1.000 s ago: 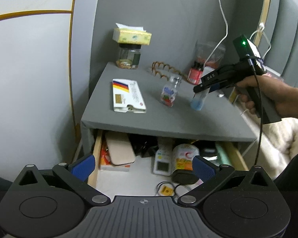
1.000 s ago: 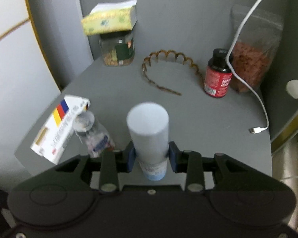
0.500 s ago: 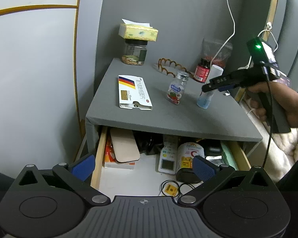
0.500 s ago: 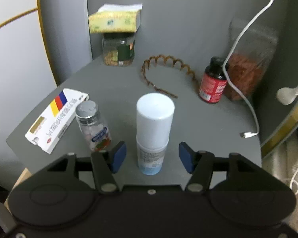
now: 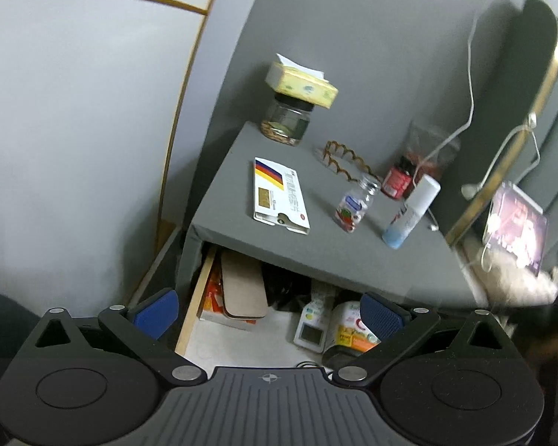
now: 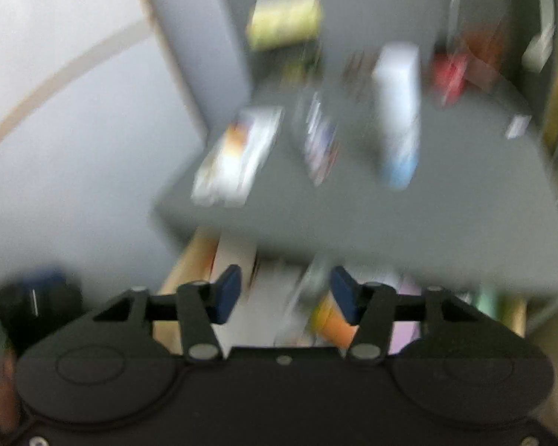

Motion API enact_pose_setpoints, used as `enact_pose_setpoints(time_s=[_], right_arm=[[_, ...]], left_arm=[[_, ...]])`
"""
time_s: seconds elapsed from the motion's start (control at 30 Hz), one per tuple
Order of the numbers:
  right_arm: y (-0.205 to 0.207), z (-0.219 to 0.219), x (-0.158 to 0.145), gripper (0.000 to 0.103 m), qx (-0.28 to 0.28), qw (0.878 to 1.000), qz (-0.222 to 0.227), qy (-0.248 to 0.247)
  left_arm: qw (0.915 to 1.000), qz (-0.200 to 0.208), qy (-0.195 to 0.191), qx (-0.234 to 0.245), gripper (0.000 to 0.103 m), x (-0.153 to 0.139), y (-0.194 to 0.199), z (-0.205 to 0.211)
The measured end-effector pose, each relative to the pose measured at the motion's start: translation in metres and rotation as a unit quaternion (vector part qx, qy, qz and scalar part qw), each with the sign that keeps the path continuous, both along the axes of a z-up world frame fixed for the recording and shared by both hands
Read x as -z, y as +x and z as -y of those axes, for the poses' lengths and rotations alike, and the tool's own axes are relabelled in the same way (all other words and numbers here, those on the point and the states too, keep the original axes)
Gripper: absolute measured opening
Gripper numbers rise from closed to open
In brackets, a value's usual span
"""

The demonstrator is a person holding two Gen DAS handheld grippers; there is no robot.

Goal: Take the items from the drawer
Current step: 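Move the open right tool back into the drawer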

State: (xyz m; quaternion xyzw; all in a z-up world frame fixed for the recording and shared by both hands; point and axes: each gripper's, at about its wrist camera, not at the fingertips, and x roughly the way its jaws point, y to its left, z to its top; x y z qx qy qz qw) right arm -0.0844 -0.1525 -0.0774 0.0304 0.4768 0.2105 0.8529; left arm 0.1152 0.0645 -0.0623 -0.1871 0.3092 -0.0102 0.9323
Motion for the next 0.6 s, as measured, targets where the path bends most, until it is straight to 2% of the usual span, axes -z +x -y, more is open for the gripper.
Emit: enact_pose_setpoints(time_s=[0.07, 0.13, 0.27, 0.37, 0.43, 0.47, 0.53, 0.6], right_arm=[[-0.003, -0.014, 0.023, 0.038, -0.012, 0.997, -0.066, -0.045], [-0.005, -0.021, 0.038, 0.036, -0.016, 0.991, -0.111, -0.066], [-0.013, -0.027, 0.051, 0.035, -0.003, 0.988, -0.135, -0.076], [-0.016, -0.027, 0.054, 0.028, 0.016, 0.985, -0.158, -0.068], [-0.021, -0.035, 0.054, 0.022, 0.004, 0.984, -0.159, -0.086], [-0.021, -0.039, 0.054, 0.022, -0.005, 0.983, -0.159, -0.094], [-0.015, -0.047, 0.054, 0.045, -0.006, 0.984, -0.146, -0.096], [-0.004, -0.056, 0.049, 0.058, 0.005, 0.99, -0.116, -0.077]], left_arm=[[1.0, 0.004, -0.005, 0.002, 0.103, -0.001, -0.001, 0.0], [0.9999, 0.007, -0.007, 0.003, 0.103, -0.001, -0.002, 0.0], [0.9997, 0.014, -0.018, 0.005, 0.103, -0.001, -0.004, -0.001], [0.9995, 0.018, -0.024, 0.007, 0.103, -0.001, -0.004, -0.003], [0.9993, 0.021, -0.031, 0.005, 0.103, -0.002, -0.005, -0.004], [0.9991, 0.022, -0.034, 0.004, 0.103, -0.002, -0.005, -0.005], [0.9984, 0.033, -0.046, -0.001, 0.103, -0.003, -0.008, -0.008], [0.9974, 0.044, -0.056, -0.012, 0.103, -0.005, -0.012, -0.013]])
